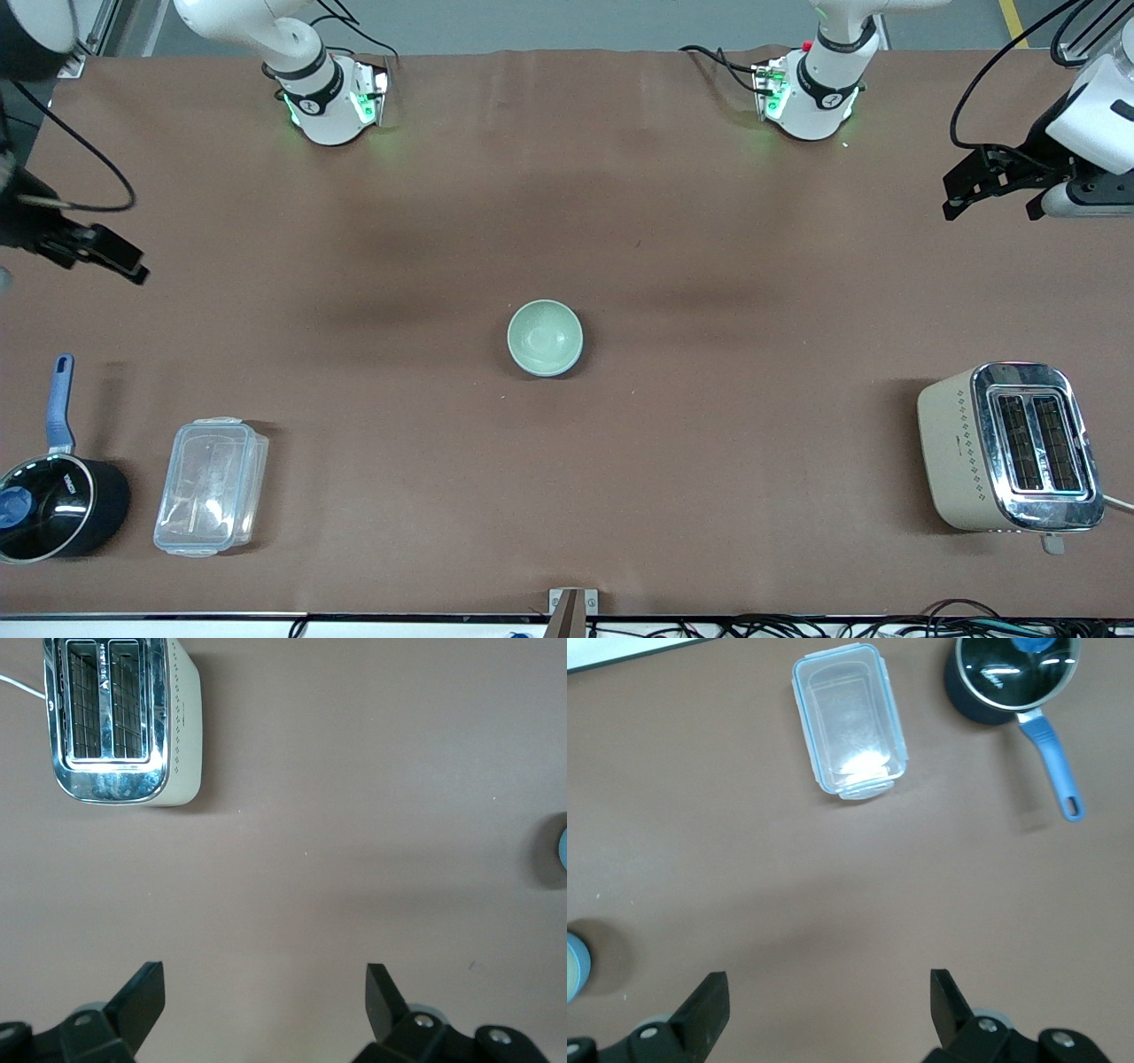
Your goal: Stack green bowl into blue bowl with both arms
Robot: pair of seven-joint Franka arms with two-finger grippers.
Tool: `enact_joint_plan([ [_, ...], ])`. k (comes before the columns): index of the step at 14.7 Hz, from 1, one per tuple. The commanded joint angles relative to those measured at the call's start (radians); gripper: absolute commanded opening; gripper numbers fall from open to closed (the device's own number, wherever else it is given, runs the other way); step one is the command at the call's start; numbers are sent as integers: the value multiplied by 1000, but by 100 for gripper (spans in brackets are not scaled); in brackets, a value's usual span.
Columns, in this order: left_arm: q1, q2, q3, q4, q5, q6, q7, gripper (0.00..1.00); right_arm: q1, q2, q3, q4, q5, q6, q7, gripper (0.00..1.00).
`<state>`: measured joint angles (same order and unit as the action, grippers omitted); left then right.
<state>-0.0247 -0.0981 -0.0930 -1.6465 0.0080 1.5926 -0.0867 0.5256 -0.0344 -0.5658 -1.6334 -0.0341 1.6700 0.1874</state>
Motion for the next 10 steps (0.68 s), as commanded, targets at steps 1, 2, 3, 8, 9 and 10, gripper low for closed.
enact_joint_plan([
  [1, 0, 3, 3, 21, -6, -20, 12, 100, -207, 4, 192, 64, -17, -65, -54, 100],
  [2, 0, 3, 3, 21, -6, -20, 12, 100, -275, 4, 260, 70, -17, -76, -62, 100],
  [3, 0, 3, 3, 21, -6, -20, 12, 100, -341, 4, 323, 70, -17, -84, -62, 100],
  [8, 0, 2, 1, 22, -5, -36, 12, 100, -561, -42, 572, 58, -18, -122, -63, 100],
  [9, -1, 0, 1, 22, -5, -37, 12, 100, -562, -42, 570, 56, -17, -128, -65, 100],
  [10, -1, 1, -1, 22, -5, -42, 12, 100, -564, -42, 569, 53, -17, -128, -78, 100],
])
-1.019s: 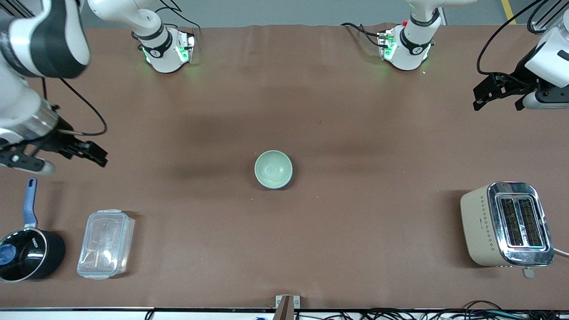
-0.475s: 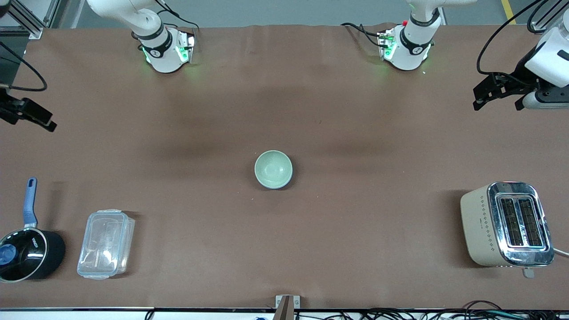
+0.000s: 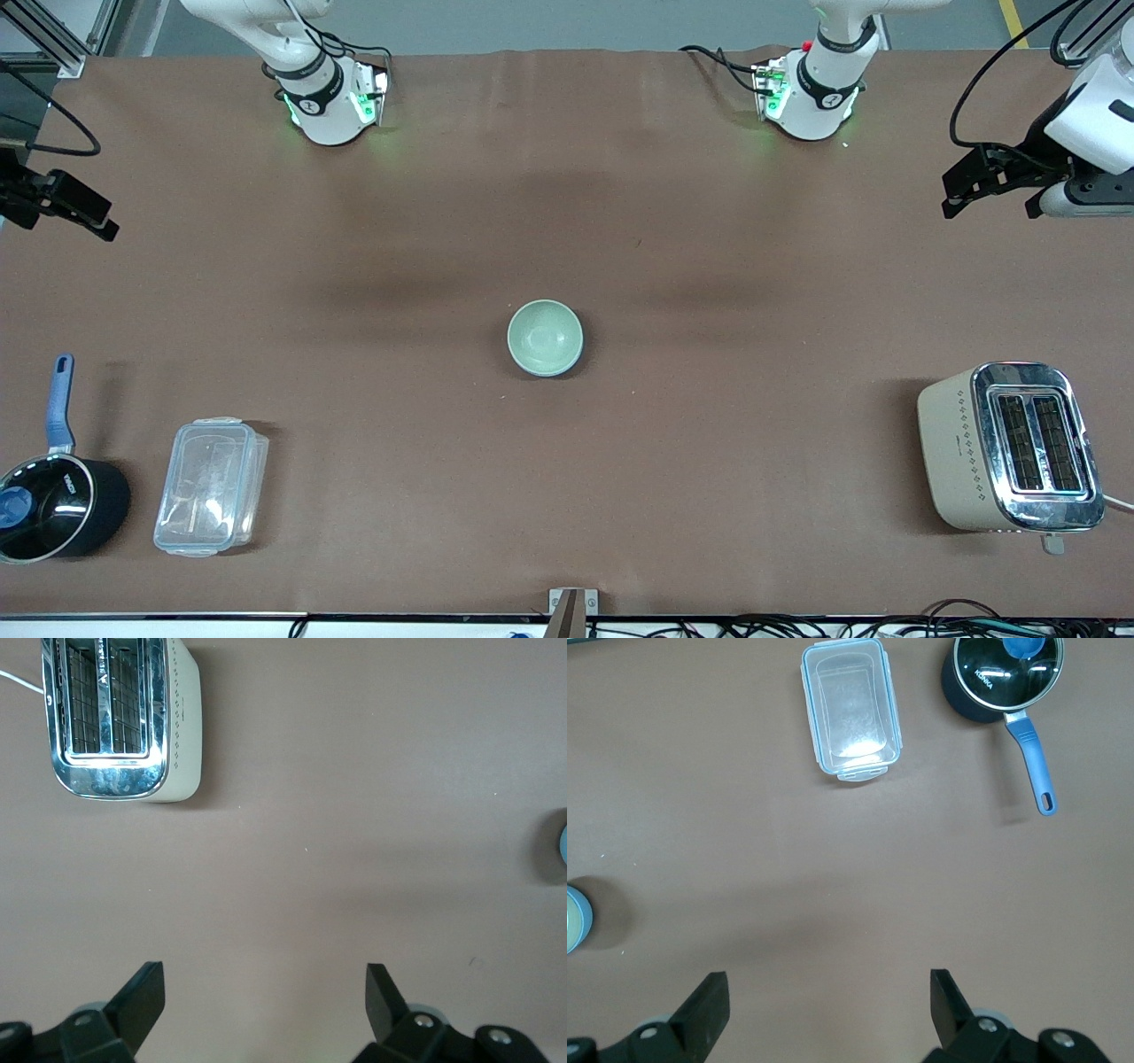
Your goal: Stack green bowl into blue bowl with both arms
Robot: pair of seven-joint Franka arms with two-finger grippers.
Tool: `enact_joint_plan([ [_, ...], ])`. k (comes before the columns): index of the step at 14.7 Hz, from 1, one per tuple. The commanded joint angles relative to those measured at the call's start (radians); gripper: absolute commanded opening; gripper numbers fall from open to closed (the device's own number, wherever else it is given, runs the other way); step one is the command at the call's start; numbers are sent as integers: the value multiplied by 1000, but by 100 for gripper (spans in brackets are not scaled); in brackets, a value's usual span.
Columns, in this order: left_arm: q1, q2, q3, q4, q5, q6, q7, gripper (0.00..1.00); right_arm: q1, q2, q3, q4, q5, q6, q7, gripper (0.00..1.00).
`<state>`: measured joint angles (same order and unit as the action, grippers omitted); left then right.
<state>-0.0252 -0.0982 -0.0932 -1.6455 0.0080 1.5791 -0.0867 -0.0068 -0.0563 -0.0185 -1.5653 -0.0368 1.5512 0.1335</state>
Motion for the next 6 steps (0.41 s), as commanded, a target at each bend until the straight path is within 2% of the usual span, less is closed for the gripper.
enact_joint_plan([
  [1, -1, 0, -2, 21, -5, -28, 10, 100, -33, -20, 19, -19, -8, -8, -46, 100],
  [6, 2, 3, -2, 33, -9, -28, 8, 100, -25, -22, -24, -35, -3, -13, -95, 100],
])
